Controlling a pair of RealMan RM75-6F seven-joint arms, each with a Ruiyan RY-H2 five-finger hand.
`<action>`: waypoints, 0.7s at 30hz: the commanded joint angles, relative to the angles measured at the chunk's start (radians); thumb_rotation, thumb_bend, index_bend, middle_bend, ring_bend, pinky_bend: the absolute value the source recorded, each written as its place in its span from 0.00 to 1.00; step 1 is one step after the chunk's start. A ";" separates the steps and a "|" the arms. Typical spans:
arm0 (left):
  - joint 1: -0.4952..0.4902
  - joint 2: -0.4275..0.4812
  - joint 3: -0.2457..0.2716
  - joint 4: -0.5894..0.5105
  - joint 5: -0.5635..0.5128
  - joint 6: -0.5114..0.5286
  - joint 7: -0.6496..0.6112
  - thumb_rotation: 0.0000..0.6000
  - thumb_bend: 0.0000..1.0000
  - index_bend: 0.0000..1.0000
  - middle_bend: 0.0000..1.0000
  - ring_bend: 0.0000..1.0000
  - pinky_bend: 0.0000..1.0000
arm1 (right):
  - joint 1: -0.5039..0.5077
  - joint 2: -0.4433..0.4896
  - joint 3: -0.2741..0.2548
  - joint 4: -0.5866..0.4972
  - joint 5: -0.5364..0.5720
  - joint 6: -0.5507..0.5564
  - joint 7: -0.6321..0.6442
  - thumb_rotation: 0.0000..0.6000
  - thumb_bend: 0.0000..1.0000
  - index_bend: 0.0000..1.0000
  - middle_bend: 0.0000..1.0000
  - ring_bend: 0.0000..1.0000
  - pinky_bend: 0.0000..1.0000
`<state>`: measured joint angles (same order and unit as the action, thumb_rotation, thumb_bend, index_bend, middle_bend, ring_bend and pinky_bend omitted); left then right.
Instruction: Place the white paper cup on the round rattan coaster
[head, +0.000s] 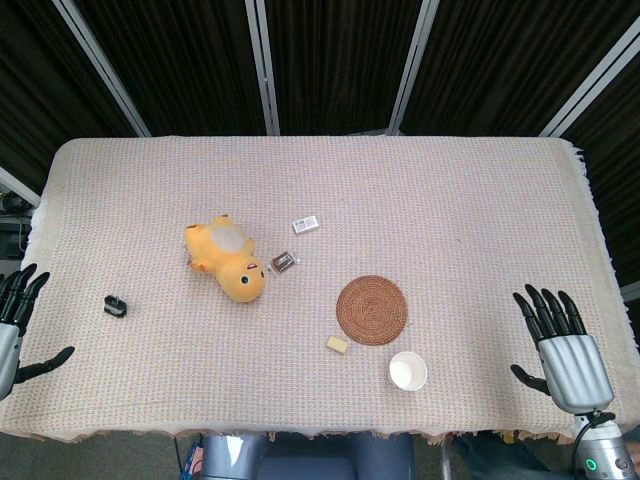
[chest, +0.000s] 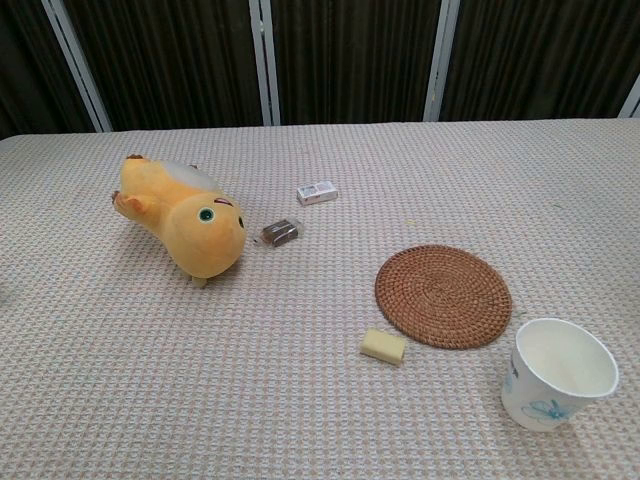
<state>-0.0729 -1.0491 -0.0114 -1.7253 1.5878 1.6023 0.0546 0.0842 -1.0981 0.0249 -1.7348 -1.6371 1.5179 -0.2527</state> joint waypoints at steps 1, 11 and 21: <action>0.000 0.000 0.000 -0.001 0.000 -0.004 0.004 1.00 0.00 0.00 0.00 0.00 0.00 | 0.001 0.000 -0.001 0.000 0.001 -0.004 0.001 1.00 0.00 0.00 0.00 0.00 0.00; 0.001 -0.003 -0.007 -0.008 0.004 -0.004 0.026 1.00 0.00 0.00 0.00 0.00 0.00 | 0.052 0.022 -0.053 -0.025 -0.014 -0.146 0.095 1.00 0.00 0.00 0.00 0.00 0.00; -0.015 -0.028 -0.022 -0.008 -0.038 -0.048 0.089 1.00 0.00 0.00 0.00 0.00 0.00 | 0.237 -0.021 -0.041 -0.084 0.004 -0.466 -0.043 1.00 0.00 0.00 0.05 0.05 0.11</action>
<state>-0.0861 -1.0749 -0.0309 -1.7330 1.5537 1.5571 0.1408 0.2702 -1.0966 -0.0217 -1.7882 -1.6580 1.1226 -0.2437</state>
